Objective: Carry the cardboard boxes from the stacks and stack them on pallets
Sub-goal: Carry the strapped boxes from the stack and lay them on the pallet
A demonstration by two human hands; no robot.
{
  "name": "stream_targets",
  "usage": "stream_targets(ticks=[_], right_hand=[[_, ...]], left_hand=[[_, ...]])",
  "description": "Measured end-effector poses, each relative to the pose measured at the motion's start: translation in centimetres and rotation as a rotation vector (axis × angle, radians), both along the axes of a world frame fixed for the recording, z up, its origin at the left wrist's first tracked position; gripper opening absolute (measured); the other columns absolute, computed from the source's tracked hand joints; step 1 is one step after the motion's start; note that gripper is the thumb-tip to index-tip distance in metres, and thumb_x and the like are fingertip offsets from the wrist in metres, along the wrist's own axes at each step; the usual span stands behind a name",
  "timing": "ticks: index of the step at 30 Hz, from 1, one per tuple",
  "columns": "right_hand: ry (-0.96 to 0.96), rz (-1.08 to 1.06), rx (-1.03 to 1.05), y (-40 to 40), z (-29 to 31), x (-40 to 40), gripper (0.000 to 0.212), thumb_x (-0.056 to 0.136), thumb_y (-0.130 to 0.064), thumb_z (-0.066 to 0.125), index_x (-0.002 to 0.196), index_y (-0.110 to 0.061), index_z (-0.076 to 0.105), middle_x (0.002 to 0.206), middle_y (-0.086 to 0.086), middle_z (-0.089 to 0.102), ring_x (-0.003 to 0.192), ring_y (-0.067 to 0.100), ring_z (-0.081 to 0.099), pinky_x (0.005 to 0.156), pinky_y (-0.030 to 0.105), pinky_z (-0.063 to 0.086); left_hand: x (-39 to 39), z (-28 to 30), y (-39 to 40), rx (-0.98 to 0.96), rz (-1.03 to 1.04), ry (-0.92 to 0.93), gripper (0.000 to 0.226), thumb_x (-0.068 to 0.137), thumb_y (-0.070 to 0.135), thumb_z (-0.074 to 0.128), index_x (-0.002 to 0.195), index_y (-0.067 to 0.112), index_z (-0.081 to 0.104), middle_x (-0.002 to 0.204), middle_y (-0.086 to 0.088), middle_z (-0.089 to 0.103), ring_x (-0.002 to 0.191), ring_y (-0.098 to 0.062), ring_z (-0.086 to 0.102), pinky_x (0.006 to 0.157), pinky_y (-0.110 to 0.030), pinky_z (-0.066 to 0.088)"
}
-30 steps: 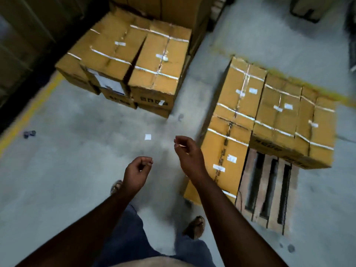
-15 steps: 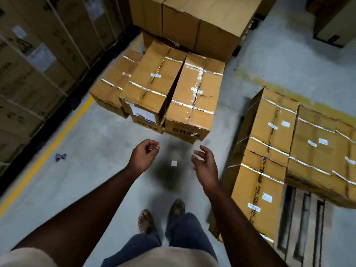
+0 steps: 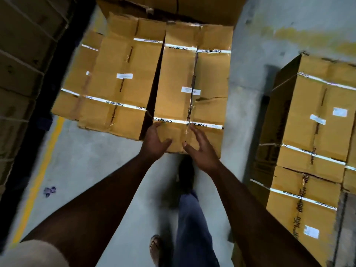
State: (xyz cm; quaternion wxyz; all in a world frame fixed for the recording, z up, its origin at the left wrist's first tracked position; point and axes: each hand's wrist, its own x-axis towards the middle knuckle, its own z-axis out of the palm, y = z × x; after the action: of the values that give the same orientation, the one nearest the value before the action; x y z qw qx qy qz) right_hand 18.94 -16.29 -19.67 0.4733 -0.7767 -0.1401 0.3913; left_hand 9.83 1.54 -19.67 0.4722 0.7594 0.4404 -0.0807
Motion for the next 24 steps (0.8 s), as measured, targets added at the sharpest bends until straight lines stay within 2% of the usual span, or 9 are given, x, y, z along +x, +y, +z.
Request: stream_targets(ticks=[3, 6, 8, 10, 12, 14, 18, 22, 24], right_hand=[[-0.236, -0.164, -0.175, 1.6, -5.3, 5.0, 0.096, 0.087, -0.039, 0.077, 0.164, -0.022, 0.023, 0.171, 0.003, 0.024, 0.158, 0.030, 0.018, 0.127, 0.048, 0.021], [-0.075, -0.390, -0.293, 1.0, -8.8, 8.1, 0.129, 0.076, -0.047, 0.090, 0.165, -0.034, -0.004, 0.173, 0.001, 0.013, 0.158, 0.028, 0.019, 0.127, 0.051, 0.022], [0.079, -0.425, -0.308, 0.0, -10.1, 8.6, 0.135, 0.072, -0.051, 0.091, 0.161, -0.044, -0.011, 0.172, -0.003, 0.017, 0.154, 0.027, 0.030, 0.123, 0.056, 0.032], [0.197, -0.412, -0.333, -1.1, -11.3, 9.0, 0.132, 0.070, -0.054, 0.092, 0.162, -0.042, -0.001, 0.168, -0.001, 0.030, 0.146, 0.028, 0.041, 0.119, 0.057, 0.038], [0.296, -0.428, -0.320, -1.9, -12.0, 9.4, 0.122, 0.059, -0.060, 0.095, 0.158, -0.040, 0.027, 0.151, -0.003, 0.052, 0.132, 0.026, 0.055, 0.112, 0.056, 0.047], [0.329, -0.434, -0.288, -2.5, -11.6, 9.6, 0.112, 0.054, -0.065, 0.095, 0.149, -0.039, 0.043, 0.137, -0.008, 0.062, 0.122, 0.024, 0.062, 0.105, 0.053, 0.052], [0.257, -0.421, -0.235, -4.2, -7.4, 8.1, 0.091, 0.072, -0.055, 0.090, 0.149, -0.038, 0.045, 0.133, -0.011, 0.062, 0.115, 0.020, 0.061, 0.095, 0.042, 0.051], [0.229, -0.414, -0.196, -7.6, -1.7, 4.0, 0.075, 0.073, -0.054, 0.090, 0.137, -0.042, 0.053, 0.122, -0.016, 0.067, 0.109, 0.014, 0.065, 0.096, 0.044, 0.055], [0.215, -0.407, -0.199, -9.5, 1.8, 1.0, 0.065, 0.072, -0.054, 0.091, 0.127, -0.046, 0.057, 0.114, -0.019, 0.069, 0.105, 0.012, 0.067, 0.094, 0.045, 0.057]], left_hand=[[3.5, -5.8, 3.3, -0.008, 0.045, -0.014, 0.090, 0.065, 0.028, 0.097, 0.140, 0.007, 0.051, 0.136, -0.011, 0.060, 0.127, -0.027, 0.058, 0.111, -0.045, 0.047], [5.7, -7.5, 4.7, -0.057, 0.137, 0.008, 0.091, 0.072, 0.021, 0.094, 0.146, 0.013, 0.042, 0.140, 0.002, 0.052, 0.127, -0.016, 0.052, 0.111, -0.039, 0.043], [5.8, -8.5, 5.6, -0.085, 0.127, 0.035, 0.097, 0.074, 0.026, 0.093, 0.151, 0.022, 0.034, 0.141, 0.008, 0.049, 0.126, -0.014, 0.050, 0.107, -0.039, 0.044], [5.4, -9.4, 6.5, -0.188, 0.116, 0.056, 0.091, 0.074, 0.030, 0.094, 0.148, 0.025, 0.041, 0.138, 0.009, 0.057, 0.122, -0.014, 0.059, 0.106, -0.044, 0.050], [5.1, -9.5, 6.6, -0.279, 0.118, 0.067, 0.076, 0.077, 0.027, 0.092, 0.142, 0.023, 0.052, 0.129, 0.008, 0.066, 0.112, -0.010, 0.065, 0.103, -0.046, 0.054], [4.9, -8.8, 6.1, -0.290, 0.132, 0.046, 0.074, 0.079, 0.027, 0.090, 0.142, 0.022, 0.052, 0.129, 0.007, 0.066, 0.111, -0.007, 0.064, 0.099, -0.042, 0.054], [2.4, -5.3, 4.4, -0.257, 0.168, -0.010, 0.077, 0.077, 0.037, 0.091, 0.142, 0.027, 0.051, 0.128, 0.011, 0.066, 0.112, -0.007, 0.064, 0.091, -0.031, 0.054], [-2.3, -0.5, 1.3, -0.262, 0.176, -0.009, 0.078, 0.072, 0.047, 0.092, 0.138, 0.031, 0.055, 0.126, 0.010, 0.068, 0.109, -0.010, 0.066, 0.095, -0.039, 0.054], [-5.2, 2.6, -0.7, -0.250, 0.176, -0.012, 0.074, 0.074, 0.043, 0.092, 0.137, 0.028, 0.057, 0.123, 0.009, 0.069, 0.105, -0.008, 0.065, 0.092, -0.037, 0.053]])
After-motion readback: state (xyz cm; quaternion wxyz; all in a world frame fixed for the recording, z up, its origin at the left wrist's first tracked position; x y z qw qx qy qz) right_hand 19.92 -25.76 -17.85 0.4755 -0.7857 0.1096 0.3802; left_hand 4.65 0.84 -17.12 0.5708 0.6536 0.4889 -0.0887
